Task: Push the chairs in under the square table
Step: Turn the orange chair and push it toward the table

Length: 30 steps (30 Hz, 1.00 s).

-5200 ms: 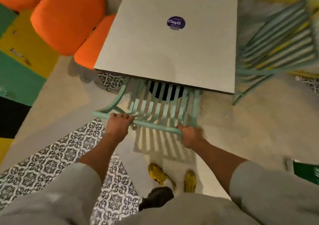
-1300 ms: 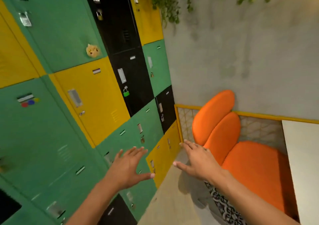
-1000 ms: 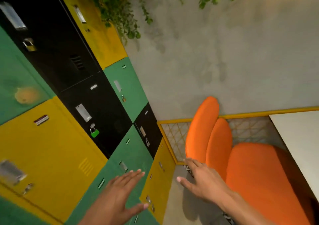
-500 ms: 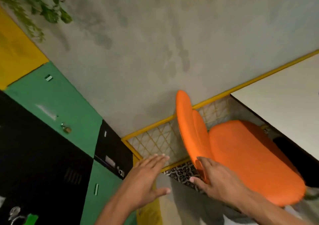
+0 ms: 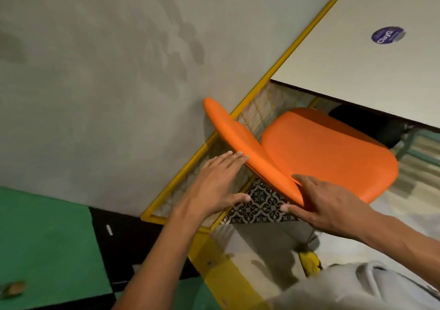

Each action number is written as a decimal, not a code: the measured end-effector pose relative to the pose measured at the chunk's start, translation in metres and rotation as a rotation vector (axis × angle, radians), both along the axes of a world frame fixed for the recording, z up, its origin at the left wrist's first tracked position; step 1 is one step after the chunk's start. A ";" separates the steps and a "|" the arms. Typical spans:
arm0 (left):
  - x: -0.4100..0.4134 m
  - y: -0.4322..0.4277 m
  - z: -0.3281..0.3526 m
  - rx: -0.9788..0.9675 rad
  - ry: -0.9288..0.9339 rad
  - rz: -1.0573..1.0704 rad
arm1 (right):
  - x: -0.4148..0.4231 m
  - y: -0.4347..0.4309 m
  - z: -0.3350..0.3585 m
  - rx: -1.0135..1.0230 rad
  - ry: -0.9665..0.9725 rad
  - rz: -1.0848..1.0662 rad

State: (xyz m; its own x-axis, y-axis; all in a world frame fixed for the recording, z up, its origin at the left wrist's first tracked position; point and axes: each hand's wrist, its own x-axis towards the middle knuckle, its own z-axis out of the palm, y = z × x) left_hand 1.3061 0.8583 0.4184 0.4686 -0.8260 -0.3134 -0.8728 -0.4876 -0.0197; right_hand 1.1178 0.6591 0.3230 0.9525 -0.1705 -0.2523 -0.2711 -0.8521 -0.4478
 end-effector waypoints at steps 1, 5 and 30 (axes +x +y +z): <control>0.016 -0.003 -0.003 0.027 -0.003 -0.028 | 0.006 0.004 -0.003 0.021 0.002 -0.014; 0.071 -0.011 -0.017 0.068 -0.062 -0.136 | 0.021 0.014 -0.016 0.004 -0.001 -0.066; 0.241 -0.090 -0.110 -0.319 -0.005 -0.816 | 0.074 0.086 -0.022 -0.500 0.007 -0.783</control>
State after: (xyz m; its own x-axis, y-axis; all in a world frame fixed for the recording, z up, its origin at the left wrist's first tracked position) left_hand 1.5469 0.7682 0.3083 -0.3066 -0.9518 -0.0101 -0.9518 0.3065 0.0060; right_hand 1.1921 0.7454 0.3012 0.5187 -0.8548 0.0190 -0.8518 -0.5186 -0.0740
